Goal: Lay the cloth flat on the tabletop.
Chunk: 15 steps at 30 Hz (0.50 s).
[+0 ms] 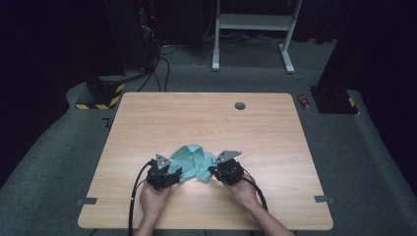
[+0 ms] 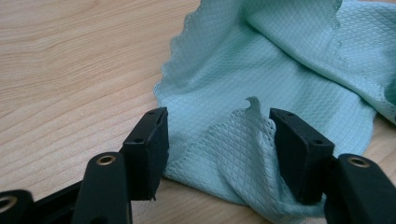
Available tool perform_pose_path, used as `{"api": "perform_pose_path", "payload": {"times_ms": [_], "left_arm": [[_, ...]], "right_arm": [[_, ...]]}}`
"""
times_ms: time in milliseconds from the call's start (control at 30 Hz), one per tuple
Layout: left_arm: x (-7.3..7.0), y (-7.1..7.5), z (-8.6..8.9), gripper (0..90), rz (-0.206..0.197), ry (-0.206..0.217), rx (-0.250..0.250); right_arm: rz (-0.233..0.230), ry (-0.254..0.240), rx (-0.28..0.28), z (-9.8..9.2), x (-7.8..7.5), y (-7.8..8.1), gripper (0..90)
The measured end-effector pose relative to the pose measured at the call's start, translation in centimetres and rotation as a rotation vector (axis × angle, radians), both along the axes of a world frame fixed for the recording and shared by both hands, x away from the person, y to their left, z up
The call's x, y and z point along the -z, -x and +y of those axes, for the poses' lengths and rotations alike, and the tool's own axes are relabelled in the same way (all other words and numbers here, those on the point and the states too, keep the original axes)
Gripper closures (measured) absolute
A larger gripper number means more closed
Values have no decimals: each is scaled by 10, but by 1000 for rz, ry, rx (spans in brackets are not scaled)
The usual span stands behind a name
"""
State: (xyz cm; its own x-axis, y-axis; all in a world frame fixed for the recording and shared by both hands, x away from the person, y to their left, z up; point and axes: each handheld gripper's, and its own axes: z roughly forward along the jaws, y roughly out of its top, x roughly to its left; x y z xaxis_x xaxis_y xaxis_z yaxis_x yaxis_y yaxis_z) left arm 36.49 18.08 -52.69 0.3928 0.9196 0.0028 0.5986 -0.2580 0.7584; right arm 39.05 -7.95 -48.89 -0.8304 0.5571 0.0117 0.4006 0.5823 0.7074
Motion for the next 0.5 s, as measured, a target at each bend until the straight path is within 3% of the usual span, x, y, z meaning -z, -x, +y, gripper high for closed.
{"api": "perform_pose_path", "payload": {"times_ms": [100,133,233,300,367,400,433,500], "left_arm": [[0,0,0,394,1,0,1],[0,0,0,394,1,0,1],[0,0,0,394,1,-1,1],[0,0,0,394,1,0,1],[0,0,0,394,1,-1,1],[0,0,0,394,1,-1,1],[0,0,0,394,1,0,1],[0,0,0,394,1,-1,1]], "right_arm": [[-8,3,9,1,2,1,623],[-16,19,0,8,6,2,563],[2,42,-30,21,12,2,550],[12,67,-58,32,17,4,593],[-33,139,-73,42,21,9,791],[-33,139,-73,42,21,9,791],[-29,139,-82,42,20,9,870],[-10,132,-81,39,18,8,888]]}}
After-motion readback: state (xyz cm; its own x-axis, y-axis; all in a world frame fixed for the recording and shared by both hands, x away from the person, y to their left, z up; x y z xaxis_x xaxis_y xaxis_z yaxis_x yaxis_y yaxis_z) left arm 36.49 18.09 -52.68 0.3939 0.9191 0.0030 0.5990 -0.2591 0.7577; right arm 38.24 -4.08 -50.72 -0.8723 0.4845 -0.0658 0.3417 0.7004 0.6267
